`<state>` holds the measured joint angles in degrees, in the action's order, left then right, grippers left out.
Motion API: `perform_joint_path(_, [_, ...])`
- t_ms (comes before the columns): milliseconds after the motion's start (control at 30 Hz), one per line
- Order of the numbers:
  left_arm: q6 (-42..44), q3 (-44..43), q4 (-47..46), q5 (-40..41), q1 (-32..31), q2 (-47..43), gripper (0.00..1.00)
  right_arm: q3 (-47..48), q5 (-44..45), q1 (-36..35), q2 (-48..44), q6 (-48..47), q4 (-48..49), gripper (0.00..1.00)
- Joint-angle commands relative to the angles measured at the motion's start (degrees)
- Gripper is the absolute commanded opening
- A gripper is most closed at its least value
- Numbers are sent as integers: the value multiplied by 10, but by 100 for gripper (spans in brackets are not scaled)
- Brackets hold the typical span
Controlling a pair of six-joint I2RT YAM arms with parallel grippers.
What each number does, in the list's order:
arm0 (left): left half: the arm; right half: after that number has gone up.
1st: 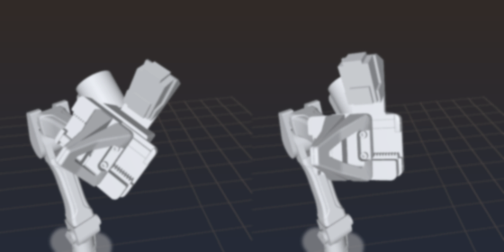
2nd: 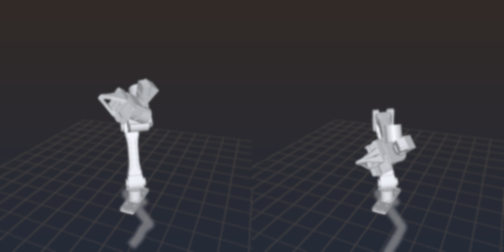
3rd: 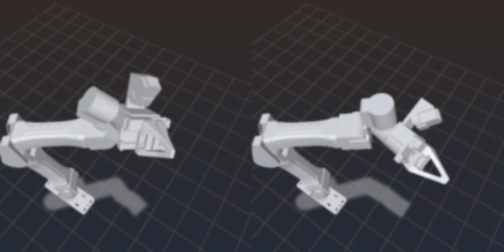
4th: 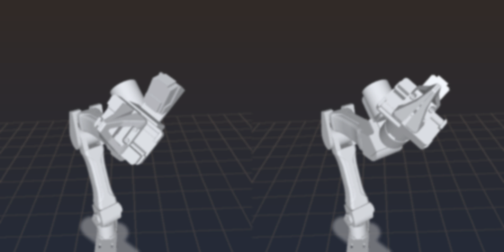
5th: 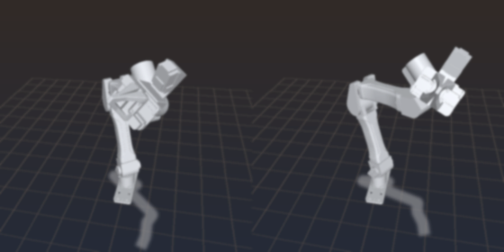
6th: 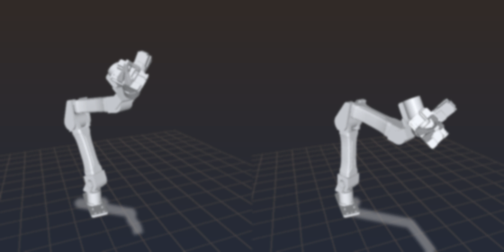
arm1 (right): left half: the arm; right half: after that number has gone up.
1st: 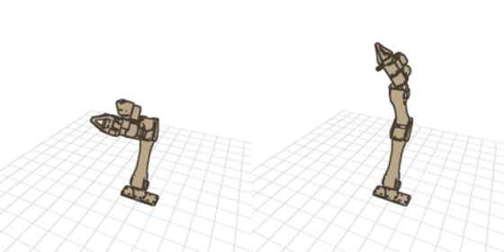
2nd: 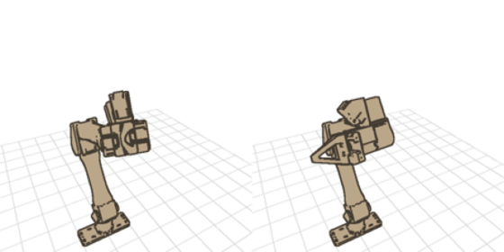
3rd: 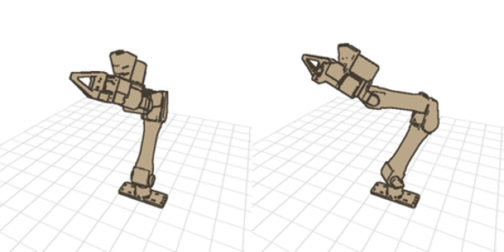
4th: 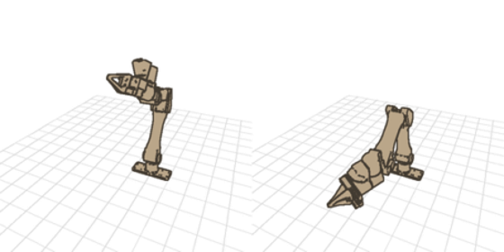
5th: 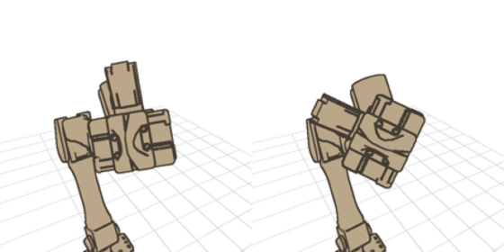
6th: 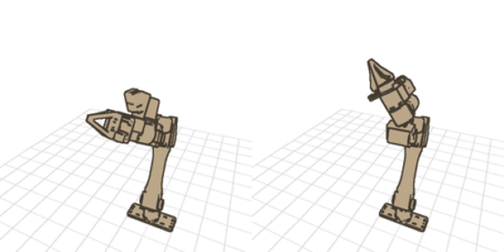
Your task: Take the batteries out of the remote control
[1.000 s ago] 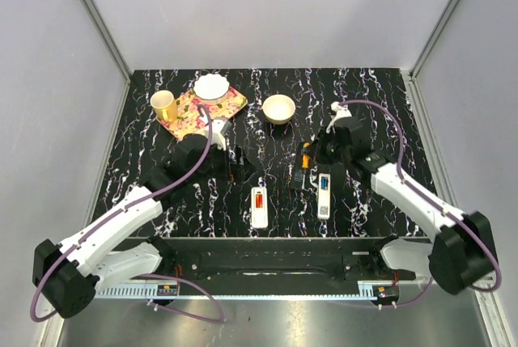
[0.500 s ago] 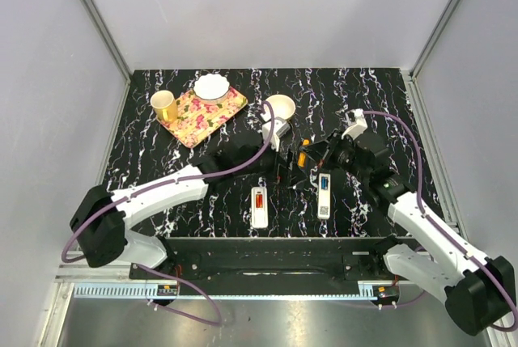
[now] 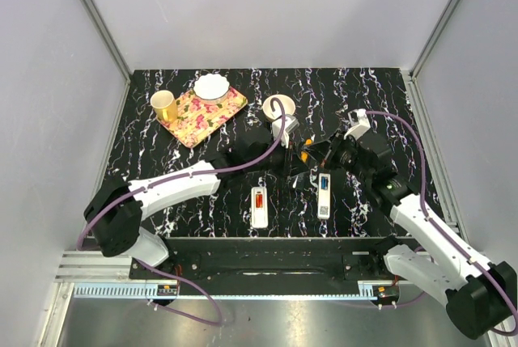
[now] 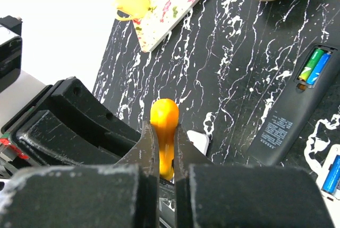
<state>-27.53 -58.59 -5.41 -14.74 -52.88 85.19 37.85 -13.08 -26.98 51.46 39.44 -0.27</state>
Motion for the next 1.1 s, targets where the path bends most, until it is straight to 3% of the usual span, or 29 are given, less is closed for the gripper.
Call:
perform_joint_path(0, [1,-33,-25,4,-4,9,0,42,-6,-4,-11,-11,-23,0])
perform_joint_path(33, [4,-32,-22,12,-3,7,0,46,-5,-4,-10,-17,-31,1])
perform_joint_path(200, [8,-24,25,85,-3,-21,0,50,4,-3,-21,-35,-49,56])
perform_joint_path(233, [12,-24,35,104,-1,-27,0,55,6,-2,-22,-38,-57,58])
perform_joint_path(433, [0,-13,97,146,15,-72,0,69,-25,10,-21,-58,-61,100])
perform_joint_path(667, [-13,43,93,39,52,-143,0,67,-154,50,0,-53,-3,100])
perform_joint_path(767, [-10,65,57,-42,58,-170,0,41,-242,60,10,-14,115,100])
perform_joint_path(900, [-10,89,-1,-145,59,-200,0,4,-368,60,54,98,342,100])
perform_joint_path(1067, [-25,105,-50,-186,59,-220,0,-4,-412,59,110,164,441,95])
